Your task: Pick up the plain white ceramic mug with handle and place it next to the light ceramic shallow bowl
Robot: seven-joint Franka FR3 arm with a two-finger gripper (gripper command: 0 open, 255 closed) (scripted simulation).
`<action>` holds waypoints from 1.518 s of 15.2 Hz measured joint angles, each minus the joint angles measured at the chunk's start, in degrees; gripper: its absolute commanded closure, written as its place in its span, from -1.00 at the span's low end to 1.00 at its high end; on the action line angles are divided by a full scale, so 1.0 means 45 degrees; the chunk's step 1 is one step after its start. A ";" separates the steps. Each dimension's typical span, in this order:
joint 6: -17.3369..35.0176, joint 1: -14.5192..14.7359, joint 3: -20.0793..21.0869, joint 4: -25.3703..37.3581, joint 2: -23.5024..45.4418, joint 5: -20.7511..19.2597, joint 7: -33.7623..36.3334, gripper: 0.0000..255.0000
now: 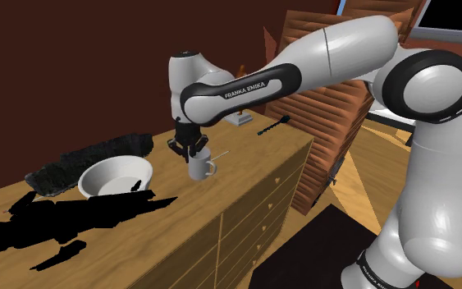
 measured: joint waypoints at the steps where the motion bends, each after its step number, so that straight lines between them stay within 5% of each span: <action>1: 0.0134 0.0003 -0.0007 -0.0092 0.0046 -0.0024 0.0027 1.00; 14: 0.1209 0.0039 -0.0083 -0.0750 0.0486 -0.0249 0.0252 1.00; 15: 0.1210 0.0039 -0.0083 -0.0750 0.0487 -0.0249 0.0253 -1.00; 23: 0.0785 0.0022 -0.0056 -0.0453 0.0341 -0.0162 0.0155 -1.00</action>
